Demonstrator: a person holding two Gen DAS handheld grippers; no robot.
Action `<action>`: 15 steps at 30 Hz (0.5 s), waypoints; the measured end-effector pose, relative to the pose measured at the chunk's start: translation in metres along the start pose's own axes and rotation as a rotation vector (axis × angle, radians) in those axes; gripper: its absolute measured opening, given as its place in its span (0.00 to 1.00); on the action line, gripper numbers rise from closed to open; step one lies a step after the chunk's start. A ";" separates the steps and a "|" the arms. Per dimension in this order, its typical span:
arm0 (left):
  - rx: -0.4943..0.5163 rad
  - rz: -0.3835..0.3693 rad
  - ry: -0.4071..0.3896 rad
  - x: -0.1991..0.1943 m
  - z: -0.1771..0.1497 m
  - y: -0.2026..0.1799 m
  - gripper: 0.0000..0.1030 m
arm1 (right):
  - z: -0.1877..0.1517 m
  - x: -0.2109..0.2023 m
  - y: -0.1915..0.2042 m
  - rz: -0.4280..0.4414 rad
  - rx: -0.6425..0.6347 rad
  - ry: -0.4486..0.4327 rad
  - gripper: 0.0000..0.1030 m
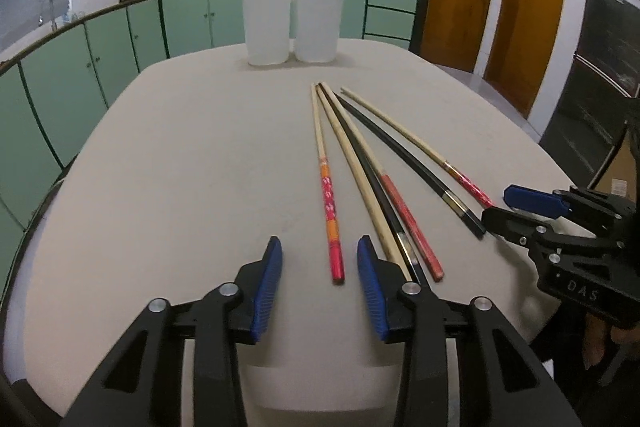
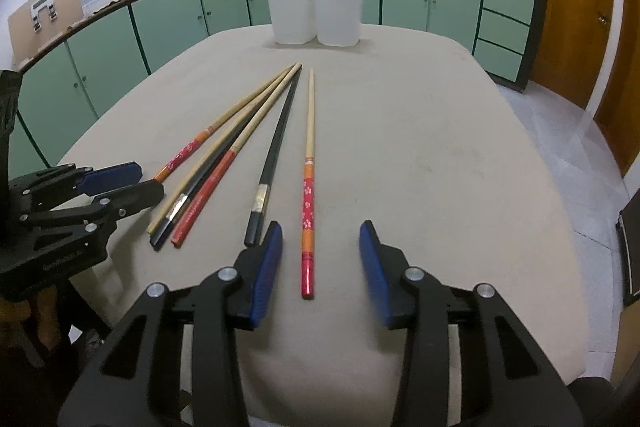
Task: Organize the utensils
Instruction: 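Grasp a red chopstick with the left tool while the right grasps an orange-red chopstick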
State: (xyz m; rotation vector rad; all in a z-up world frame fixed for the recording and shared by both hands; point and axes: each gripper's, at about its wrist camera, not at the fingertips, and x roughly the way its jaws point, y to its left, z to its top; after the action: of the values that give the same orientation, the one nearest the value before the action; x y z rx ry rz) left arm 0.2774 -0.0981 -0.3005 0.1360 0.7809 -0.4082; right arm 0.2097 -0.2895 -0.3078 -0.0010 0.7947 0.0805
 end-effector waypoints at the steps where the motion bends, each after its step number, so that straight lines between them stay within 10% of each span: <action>1: -0.005 0.019 -0.007 0.001 0.000 0.000 0.24 | 0.000 0.001 0.001 -0.025 -0.002 -0.008 0.26; 7: -0.095 0.142 -0.017 0.002 0.000 0.015 0.08 | -0.001 0.001 -0.001 -0.166 0.039 -0.037 0.08; 15: -0.080 0.119 -0.010 -0.002 -0.003 0.016 0.12 | -0.003 -0.002 -0.003 -0.109 0.057 -0.032 0.21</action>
State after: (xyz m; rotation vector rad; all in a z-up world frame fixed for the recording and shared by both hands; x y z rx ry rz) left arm 0.2808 -0.0818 -0.3012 0.1048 0.7743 -0.2642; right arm 0.2064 -0.2924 -0.3088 0.0115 0.7630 -0.0450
